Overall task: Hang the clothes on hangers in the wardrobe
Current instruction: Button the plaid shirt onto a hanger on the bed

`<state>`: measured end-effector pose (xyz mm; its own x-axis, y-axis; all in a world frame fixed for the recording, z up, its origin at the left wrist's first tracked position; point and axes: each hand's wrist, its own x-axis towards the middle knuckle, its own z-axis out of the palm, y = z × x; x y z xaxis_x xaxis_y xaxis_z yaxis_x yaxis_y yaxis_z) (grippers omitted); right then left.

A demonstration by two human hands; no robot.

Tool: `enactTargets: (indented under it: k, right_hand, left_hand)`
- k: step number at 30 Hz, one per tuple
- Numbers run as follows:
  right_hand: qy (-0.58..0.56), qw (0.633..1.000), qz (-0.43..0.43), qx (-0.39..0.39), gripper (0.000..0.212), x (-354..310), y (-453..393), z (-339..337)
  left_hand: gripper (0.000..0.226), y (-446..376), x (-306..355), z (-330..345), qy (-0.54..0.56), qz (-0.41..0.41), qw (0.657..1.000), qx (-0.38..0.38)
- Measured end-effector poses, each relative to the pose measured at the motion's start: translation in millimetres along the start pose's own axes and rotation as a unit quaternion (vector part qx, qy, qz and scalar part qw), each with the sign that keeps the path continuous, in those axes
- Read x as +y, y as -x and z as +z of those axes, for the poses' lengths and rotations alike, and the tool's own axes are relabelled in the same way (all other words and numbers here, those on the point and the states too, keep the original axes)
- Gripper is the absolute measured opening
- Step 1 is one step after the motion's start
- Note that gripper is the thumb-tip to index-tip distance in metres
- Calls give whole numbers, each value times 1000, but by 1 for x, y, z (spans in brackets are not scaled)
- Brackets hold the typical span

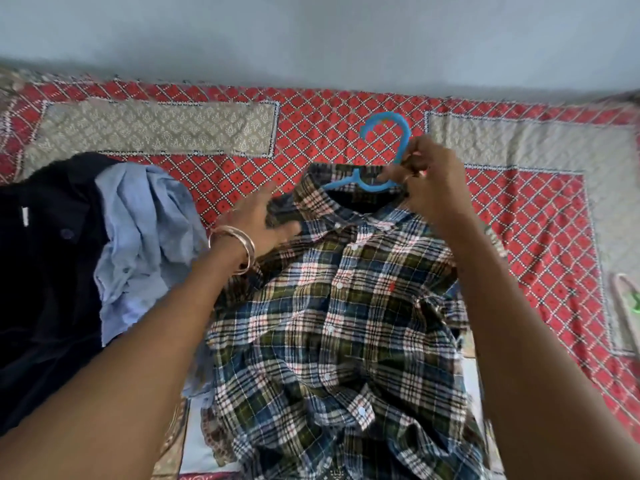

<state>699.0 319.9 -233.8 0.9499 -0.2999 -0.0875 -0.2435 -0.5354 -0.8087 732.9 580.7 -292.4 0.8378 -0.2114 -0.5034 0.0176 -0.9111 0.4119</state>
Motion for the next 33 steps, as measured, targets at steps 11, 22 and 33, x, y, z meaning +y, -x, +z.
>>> enactTargets:
  k: [11, 22, 33]
  right_hand:
    - [34, 992, -103, 62, 10, -124, 73, -142]
    - [38, 980, -194, 24, 13, -288, 196, -279]
    - [191, 955, -226, 15, 96, -306, 281, -408]
  left_hand:
    - [58, 126, 136, -115, 138, 176, 956, 192]
    - [46, 333, 246, -230, 89, 343, 905, 234]
    - [19, 473, 326, -304, 49, 378, 804, 457]
